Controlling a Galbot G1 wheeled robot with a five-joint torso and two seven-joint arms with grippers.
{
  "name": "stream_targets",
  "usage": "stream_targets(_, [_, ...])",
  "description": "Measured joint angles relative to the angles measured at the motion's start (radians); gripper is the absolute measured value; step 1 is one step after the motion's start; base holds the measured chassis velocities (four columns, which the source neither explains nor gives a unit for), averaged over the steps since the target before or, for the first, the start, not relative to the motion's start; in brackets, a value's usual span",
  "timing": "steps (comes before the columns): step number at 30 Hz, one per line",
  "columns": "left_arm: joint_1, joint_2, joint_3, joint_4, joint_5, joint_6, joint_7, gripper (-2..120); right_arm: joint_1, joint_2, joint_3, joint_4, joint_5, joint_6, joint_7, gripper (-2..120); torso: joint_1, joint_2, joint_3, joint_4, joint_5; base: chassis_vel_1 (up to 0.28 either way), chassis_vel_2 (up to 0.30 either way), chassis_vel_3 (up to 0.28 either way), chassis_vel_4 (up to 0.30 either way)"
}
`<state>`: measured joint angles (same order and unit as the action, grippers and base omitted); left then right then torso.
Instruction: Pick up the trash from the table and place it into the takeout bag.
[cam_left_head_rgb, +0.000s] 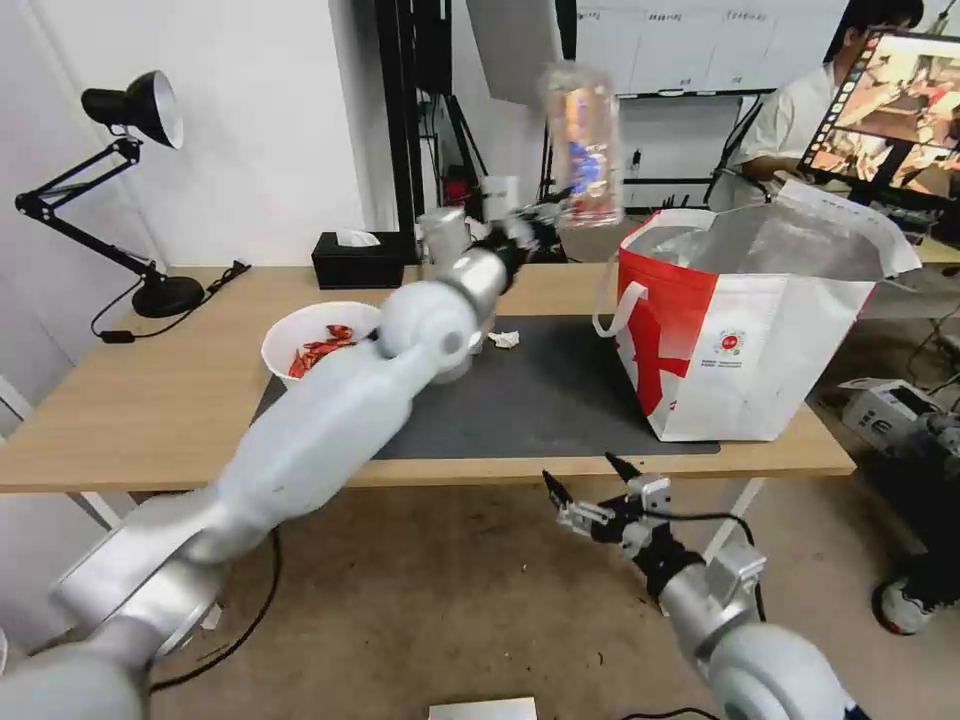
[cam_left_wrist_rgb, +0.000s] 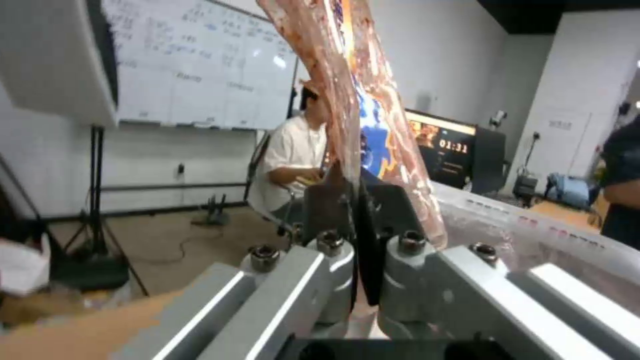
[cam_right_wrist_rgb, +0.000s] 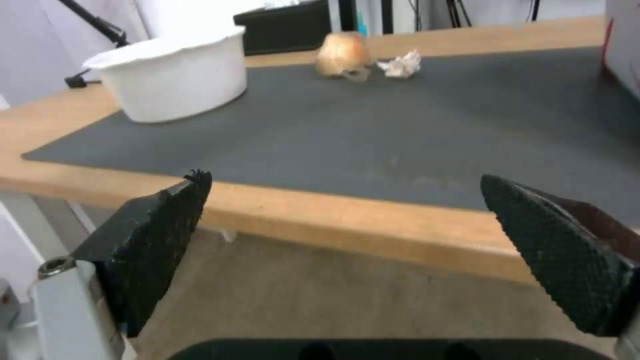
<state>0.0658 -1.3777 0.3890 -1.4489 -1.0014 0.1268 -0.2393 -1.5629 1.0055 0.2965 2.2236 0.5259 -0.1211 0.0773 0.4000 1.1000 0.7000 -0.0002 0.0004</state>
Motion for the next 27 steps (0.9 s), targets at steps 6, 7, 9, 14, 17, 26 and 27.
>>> stream_targets(6, [-0.07, -0.129, 0.075, 0.15, 0.146, -0.028, 0.018, 0, -0.011, 0.015, -0.004, -0.001, -0.016, 0.001, -0.005, 100, 0.0, 0.0, 0.0, -0.0001, 0.0, 0.0, 0.0, 0.0, 0.0])
stream_targets(7, [-0.087, -0.161, 0.101, 0.193, 0.209, -0.035, 0.031, 0, -0.015, 0.017, -0.003, -0.002, -0.018, 0.002, -0.006, 100, 0.0, 0.0, 0.0, -0.0001, 0.0, 0.0, 0.0, 0.0, 0.0])
stream_targets(9, [-0.104, -0.183, 0.131, 0.232, 0.283, -0.038, 0.057, 0, -0.02, 0.019, -0.002, -0.002, -0.022, 0.003, -0.008, 100, 0.0, 0.0, 0.0, -0.0002, 0.0, 0.0, 0.0, 0.0, 0.0])
stream_targets(14, [-0.119, -0.191, 0.178, 0.262, 0.357, -0.032, 0.118, 0, -0.035, 0.027, 0.004, -0.002, -0.031, 0.01, -0.013, 100, 0.0, 0.0, 0.0, 0.0004, -0.0003, 0.0, 0.0, 0.0, 0.0])
stream_targets(17, [-0.119, -0.183, 0.182, 0.256, 0.357, -0.021, 0.135, 0, -0.036, 0.028, 0.004, -0.005, -0.032, 0.01, -0.014, 100, 0.0, 0.0, 0.0, 0.0003, -0.0003, 0.0, 0.0, 0.0, 0.0])
stream_targets(26, [-0.12, -0.157, 0.186, 0.235, 0.315, -0.007, 0.146, 0, -0.02, 0.026, -0.008, -0.016, -0.032, 0.01, -0.016, 100, 0.0, 0.0, 0.0, 0.0002, -0.0005, 0.0, 0.0, 0.0, 0.0])
stream_targets(27, [-0.12, -0.157, 0.186, 0.235, 0.315, -0.007, 0.146, 0, -0.02, 0.026, -0.008, -0.016, -0.032, 0.01, -0.016, 100, 0.0, 0.0, 0.0, 0.0002, -0.0005, 0.0, 0.0, 0.0, 0.0])
